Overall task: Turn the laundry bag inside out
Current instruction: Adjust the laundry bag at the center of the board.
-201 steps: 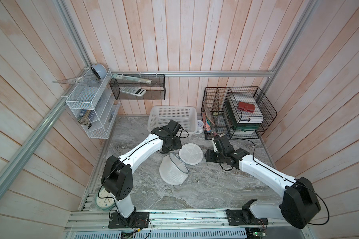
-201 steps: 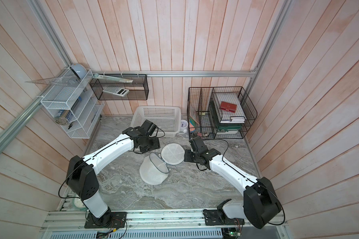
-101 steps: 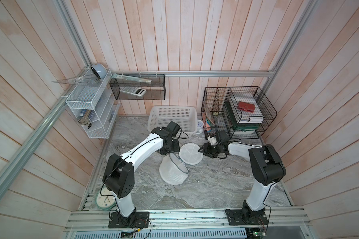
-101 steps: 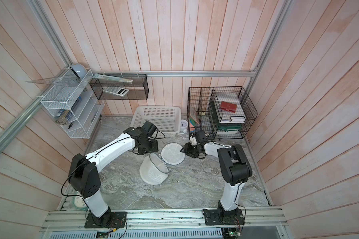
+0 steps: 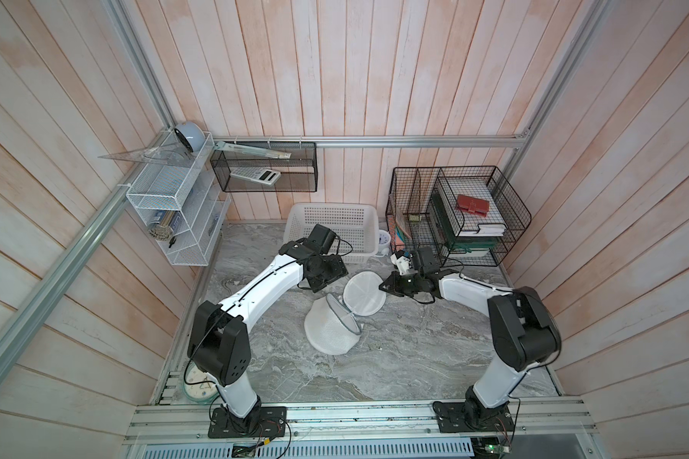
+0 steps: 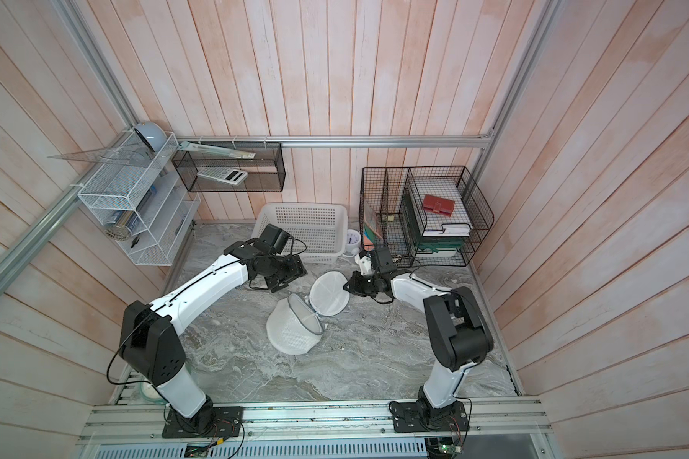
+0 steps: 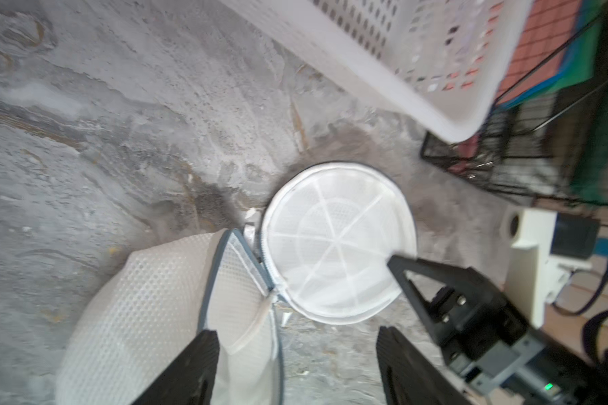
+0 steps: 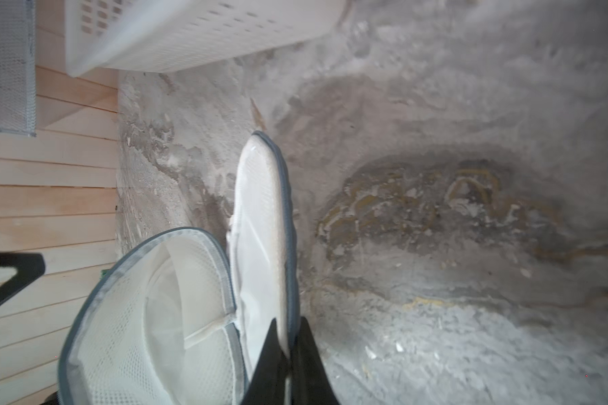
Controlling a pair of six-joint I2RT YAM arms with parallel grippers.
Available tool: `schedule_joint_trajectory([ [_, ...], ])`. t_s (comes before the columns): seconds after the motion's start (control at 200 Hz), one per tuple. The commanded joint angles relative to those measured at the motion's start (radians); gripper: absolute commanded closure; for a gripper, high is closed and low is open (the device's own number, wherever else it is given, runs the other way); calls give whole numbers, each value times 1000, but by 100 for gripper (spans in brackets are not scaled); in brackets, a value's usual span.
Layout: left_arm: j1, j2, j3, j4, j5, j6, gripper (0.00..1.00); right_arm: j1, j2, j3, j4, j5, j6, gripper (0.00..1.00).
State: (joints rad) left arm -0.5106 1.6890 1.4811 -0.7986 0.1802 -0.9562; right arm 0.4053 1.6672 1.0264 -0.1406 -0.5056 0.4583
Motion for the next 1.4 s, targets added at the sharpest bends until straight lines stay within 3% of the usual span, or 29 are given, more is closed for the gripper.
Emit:
schedule_joint_trajectory([
  [0.0, 27, -70, -52, 186, 108, -200, 20, 82, -130, 37, -98, 250, -214, 100],
  [0.14, 35, -96, -105, 340, 191, -320, 19, 197, -241, 4, -47, 448, -387, 100],
  [0.26, 31, -98, -137, 398, 223, -357, 19, 250, -296, -46, 46, 503, -463, 100],
  [0.655, -4, -108, -210, 494, 247, -417, 20, 408, -275, 26, 4, 638, -636, 100],
  [0.82, -27, -106, -267, 578, 252, -474, 48, 445, -265, 48, -11, 678, -696, 100],
  [0.86, -32, -106, -281, 606, 254, -489, 61, 450, -266, 53, -12, 688, -704, 100],
  [0.925, -34, -108, -301, 655, 255, -507, 92, 455, -272, 59, -21, 689, -710, 100],
  [0.965, -31, -113, -308, 674, 252, -508, 100, 455, -279, 65, -28, 694, -699, 100],
  [1.05, -19, -127, -318, 718, 260, -496, 100, 455, -305, 77, -45, 759, -614, 60],
  [1.095, -10, -136, -327, 754, 275, -490, 100, 453, -329, 72, -52, 777, -586, 49],
  [1.21, 18, -155, -370, 851, 332, -472, 100, 431, -407, 50, -84, 735, -521, 39],
  [1.39, 61, -177, -494, 1065, 455, -447, 100, 237, -483, 45, -157, 421, -280, 42],
])
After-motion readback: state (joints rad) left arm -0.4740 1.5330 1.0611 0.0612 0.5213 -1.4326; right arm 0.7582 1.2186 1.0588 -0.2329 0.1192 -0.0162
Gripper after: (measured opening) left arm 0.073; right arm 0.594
